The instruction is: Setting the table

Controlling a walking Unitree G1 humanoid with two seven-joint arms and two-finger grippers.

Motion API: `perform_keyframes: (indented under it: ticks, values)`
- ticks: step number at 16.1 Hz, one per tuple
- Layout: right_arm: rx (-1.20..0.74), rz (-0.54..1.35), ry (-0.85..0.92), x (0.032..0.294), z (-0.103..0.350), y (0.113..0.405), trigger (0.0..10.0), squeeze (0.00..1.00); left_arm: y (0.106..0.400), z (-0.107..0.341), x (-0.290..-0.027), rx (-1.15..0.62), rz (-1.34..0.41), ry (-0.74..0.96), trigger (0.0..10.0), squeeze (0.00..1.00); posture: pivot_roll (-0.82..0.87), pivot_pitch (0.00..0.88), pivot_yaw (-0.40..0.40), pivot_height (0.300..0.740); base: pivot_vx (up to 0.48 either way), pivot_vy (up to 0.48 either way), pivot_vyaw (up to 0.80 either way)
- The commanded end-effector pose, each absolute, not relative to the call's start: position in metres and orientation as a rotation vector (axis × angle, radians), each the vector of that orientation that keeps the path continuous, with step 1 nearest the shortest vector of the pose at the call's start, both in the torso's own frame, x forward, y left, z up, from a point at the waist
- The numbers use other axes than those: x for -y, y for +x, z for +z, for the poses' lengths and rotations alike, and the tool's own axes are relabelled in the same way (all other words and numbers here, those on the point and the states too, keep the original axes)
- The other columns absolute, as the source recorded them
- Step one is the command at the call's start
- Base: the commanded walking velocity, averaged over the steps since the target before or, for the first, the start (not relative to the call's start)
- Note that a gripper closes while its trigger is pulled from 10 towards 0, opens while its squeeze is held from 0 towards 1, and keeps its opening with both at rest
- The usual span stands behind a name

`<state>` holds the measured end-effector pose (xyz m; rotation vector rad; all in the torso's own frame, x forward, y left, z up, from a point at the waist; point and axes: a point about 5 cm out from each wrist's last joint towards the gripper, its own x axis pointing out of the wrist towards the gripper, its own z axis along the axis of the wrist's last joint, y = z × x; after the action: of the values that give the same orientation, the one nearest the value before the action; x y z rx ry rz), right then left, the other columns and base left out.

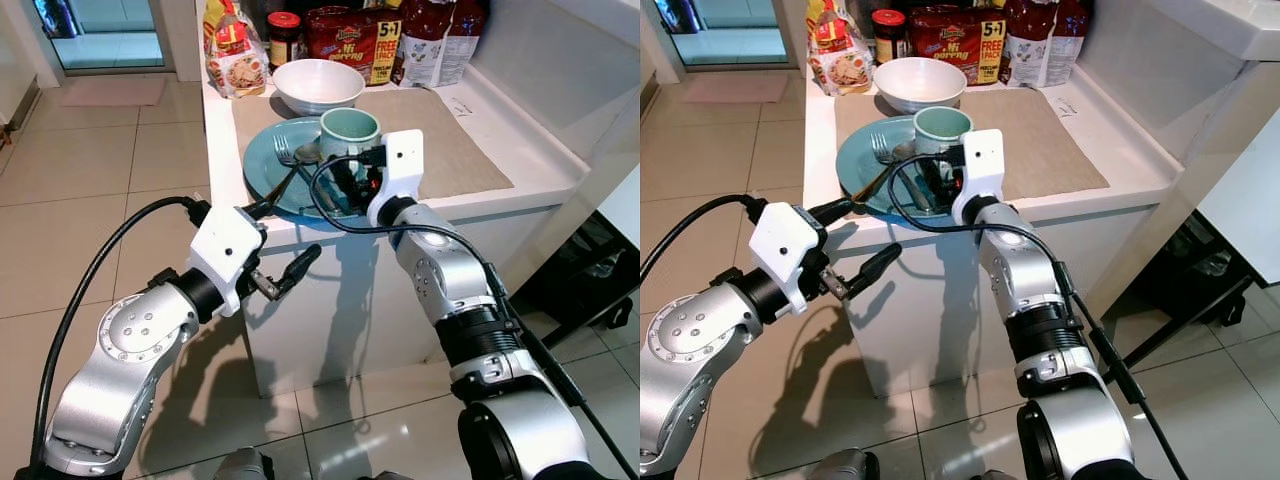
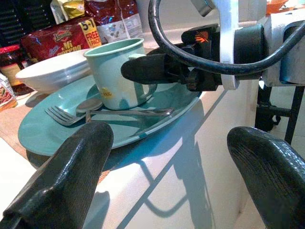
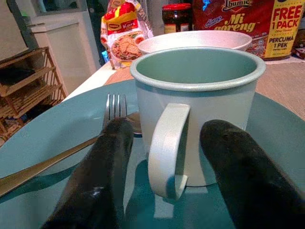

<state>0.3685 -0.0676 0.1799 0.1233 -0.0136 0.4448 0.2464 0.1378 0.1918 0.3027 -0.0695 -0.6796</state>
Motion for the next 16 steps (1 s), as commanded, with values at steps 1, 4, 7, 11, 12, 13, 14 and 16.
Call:
perform_keyframes:
  ticks: [1, 4, 7, 11, 12, 13, 14, 16]
  values:
    - [0.018, 0.438, 0.148, 0.0696, 0.1821, 0.3703, 0.0, 0.00, 0.2455, 0.1961, -0.1351, 0.084, -0.704, 0.306, 10.0, 0.00, 0.20, 0.041, -0.054, 0.740, 0.000, 0.000, 0.00]
    - [0.017, 0.431, 0.150, 0.0712, 0.1806, 0.3709, 0.0, 0.00, 0.2471, 0.1957, -0.1352, 0.084, -0.720, 0.312, 10.0, 0.00, 0.19, 0.034, -0.040, 0.740, 0.000, 0.000, 0.00]
    - [0.023, 0.428, 0.137, 0.0728, 0.1815, 0.3714, 0.0, 0.00, 0.2498, 0.1954, -0.1346, 0.083, -0.724, 0.312, 10.0, 0.00, 0.19, 0.031, -0.041, 0.740, 0.000, 0.000, 0.00]
    - [0.019, 0.431, 0.131, 0.0716, 0.1804, 0.3713, 0.0, 0.00, 0.2496, 0.1946, -0.1345, 0.079, -0.732, 0.312, 10.0, 0.00, 0.20, 0.028, -0.037, 0.740, 0.000, 0.000, 0.00]
    - [0.018, 0.430, 0.131, 0.0715, 0.1803, 0.3713, 0.0, 0.00, 0.2502, 0.1947, -0.1349, 0.079, -0.734, 0.313, 10.0, 0.00, 0.20, 0.027, -0.035, 0.740, 0.000, 0.000, 0.00]
    - [0.018, 0.430, 0.130, 0.0716, 0.1801, 0.3712, 0.0, 0.00, 0.2504, 0.1949, -0.1349, 0.080, -0.736, 0.313, 10.0, 0.00, 0.20, 0.027, -0.035, 0.740, 0.000, 0.000, 0.00]
    - [0.016, 0.427, 0.129, 0.0719, 0.1794, 0.3713, 0.0, 0.00, 0.2510, 0.1950, -0.1350, 0.080, -0.737, 0.314, 10.0, 0.00, 0.19, 0.024, -0.033, 0.740, 0.000, 0.000, 0.00]
    - [0.013, 0.419, 0.126, 0.0729, 0.1789, 0.3715, 0.0, 0.00, 0.2522, 0.1952, -0.1347, 0.080, -0.741, 0.315, 10.0, 0.00, 0.19, 0.022, -0.028, 0.740, 0.000, 0.000, 0.00]
